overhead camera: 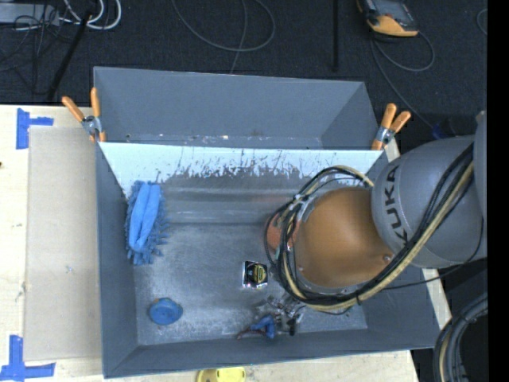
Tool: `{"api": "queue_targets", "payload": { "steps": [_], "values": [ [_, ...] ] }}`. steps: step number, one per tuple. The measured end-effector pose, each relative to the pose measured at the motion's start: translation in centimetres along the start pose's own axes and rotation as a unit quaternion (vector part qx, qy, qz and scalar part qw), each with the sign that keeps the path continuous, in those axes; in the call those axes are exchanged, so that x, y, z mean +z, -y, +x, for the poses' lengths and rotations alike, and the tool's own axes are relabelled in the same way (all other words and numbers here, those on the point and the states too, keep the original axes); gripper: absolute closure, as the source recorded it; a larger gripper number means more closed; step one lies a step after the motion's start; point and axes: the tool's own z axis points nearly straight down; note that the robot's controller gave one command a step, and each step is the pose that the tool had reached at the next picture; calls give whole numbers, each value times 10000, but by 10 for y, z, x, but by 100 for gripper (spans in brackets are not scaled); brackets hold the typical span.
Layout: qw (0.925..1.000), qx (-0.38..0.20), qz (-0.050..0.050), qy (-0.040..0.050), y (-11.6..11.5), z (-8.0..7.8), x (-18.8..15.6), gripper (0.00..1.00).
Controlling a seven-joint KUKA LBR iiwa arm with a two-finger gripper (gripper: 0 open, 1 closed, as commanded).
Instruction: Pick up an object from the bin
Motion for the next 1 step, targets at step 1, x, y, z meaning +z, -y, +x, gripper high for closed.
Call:
{"api": "queue_targets", "payload": {
  "steps": [1],
  "values": [
    [10000,2,-26,-23,-2,1,-11,100]
  ]
}}
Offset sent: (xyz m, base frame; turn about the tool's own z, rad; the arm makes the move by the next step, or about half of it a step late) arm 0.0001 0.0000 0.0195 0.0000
